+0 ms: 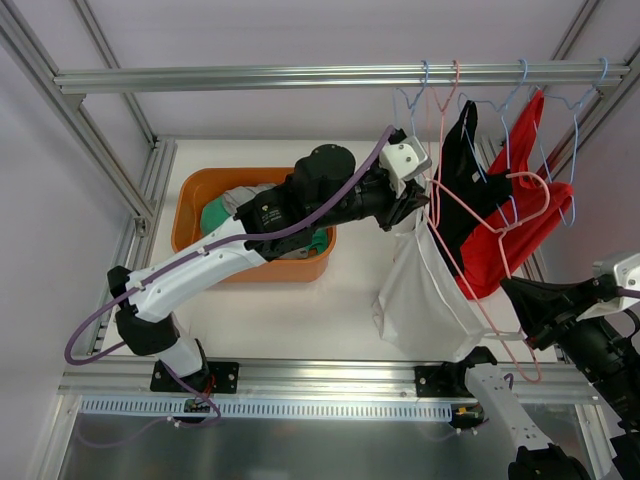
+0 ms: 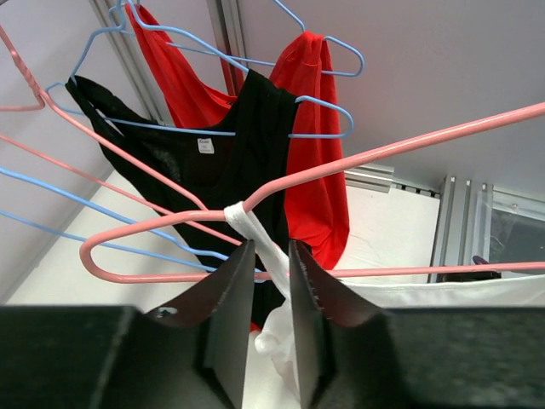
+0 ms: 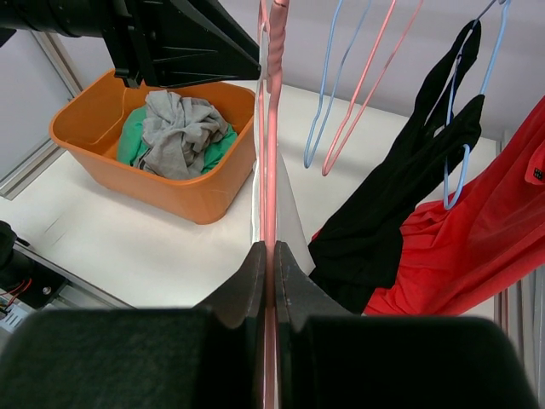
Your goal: Remove the tank top from the hanger
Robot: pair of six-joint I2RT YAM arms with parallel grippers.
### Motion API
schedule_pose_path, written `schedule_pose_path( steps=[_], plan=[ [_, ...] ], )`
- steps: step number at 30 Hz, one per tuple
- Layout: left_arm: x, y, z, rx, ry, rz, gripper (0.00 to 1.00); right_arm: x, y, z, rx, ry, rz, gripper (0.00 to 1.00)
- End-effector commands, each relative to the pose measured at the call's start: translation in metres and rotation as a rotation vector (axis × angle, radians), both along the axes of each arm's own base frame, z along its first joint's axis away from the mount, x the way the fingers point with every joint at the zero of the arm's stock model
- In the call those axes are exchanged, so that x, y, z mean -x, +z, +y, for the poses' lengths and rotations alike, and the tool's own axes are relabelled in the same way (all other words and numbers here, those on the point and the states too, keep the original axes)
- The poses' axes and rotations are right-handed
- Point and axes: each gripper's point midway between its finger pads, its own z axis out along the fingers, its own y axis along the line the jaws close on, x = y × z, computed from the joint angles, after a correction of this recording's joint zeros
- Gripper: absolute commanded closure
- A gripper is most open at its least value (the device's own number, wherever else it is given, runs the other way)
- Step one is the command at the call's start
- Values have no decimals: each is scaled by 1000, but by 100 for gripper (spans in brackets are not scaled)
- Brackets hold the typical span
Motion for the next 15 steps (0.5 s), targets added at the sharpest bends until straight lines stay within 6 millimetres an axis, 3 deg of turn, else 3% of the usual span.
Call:
schedule_pose_path(
  steps=[1,7,9,10,11,15],
  plan=[
    [0,20,4,64,10,-24,79,2,22,2,-11,21,-88,100],
    [-1,18,5,65,16,-23,80,3,24,5,-17,36,-93,100],
    [-3,17,6,70,16,-15,74,5,25,6,-19,40,-102,100],
    [-4,15,4,68,15,-10,64,6,26,6,-21,43,-104,100],
    [-2,15,3,71,3,-6,63,6,26,6,-23,45,-103,100],
    [-2,15,2,75,-5,-6,86,5,25,5,-21,39,-103,100]
  ],
)
